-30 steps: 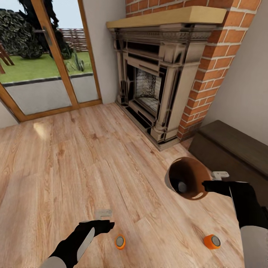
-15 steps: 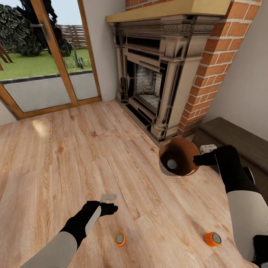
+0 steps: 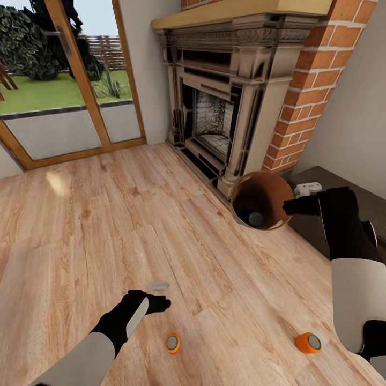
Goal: Put the three can of soda from the living room inside the tash can in the kitchen.
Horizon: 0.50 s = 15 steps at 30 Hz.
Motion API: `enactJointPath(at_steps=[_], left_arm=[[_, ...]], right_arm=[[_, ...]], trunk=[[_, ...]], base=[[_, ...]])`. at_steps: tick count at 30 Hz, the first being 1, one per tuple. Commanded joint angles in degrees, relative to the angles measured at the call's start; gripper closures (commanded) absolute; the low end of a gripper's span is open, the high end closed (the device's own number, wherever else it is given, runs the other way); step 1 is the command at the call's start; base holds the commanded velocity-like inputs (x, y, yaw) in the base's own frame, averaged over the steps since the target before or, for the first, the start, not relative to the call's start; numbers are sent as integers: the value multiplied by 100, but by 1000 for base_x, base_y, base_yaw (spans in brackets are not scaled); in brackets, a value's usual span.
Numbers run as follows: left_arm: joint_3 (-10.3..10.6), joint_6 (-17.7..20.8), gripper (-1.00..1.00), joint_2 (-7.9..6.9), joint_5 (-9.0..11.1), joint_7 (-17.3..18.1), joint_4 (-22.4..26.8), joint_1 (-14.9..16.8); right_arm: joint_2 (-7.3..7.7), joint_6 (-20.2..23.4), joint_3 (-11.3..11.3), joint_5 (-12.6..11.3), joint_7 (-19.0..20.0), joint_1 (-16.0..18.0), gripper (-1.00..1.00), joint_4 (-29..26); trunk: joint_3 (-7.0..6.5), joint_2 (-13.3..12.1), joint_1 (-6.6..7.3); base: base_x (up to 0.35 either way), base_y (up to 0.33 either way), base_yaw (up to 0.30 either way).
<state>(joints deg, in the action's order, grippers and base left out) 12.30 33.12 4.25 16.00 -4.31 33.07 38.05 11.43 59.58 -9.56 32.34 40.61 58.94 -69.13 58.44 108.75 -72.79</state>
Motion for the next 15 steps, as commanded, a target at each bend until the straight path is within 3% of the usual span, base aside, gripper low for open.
enactJointPath(at_steps=[1, 6, 15], left_arm=[[0, 0, -100, 2, 0, 2, -1, 0], [0, 1, -100, 6, 0, 6, -2, 1], [0, 26, -100, 22, 0, -8, -8, 1]], right_arm=[[-1, 42, -1, -114, 65, 1, 100, -74], [6, 42, -22, -114, 122, 3, 100, -213], [-12, 42, -35, -114, 139, 3, 100, -325]], trunk=[[0, 0, 0], [0, 0, 0], [162, 361, -198]], base=[[0, 0, 0], [0, 0, 0], [0, 0, 0]])
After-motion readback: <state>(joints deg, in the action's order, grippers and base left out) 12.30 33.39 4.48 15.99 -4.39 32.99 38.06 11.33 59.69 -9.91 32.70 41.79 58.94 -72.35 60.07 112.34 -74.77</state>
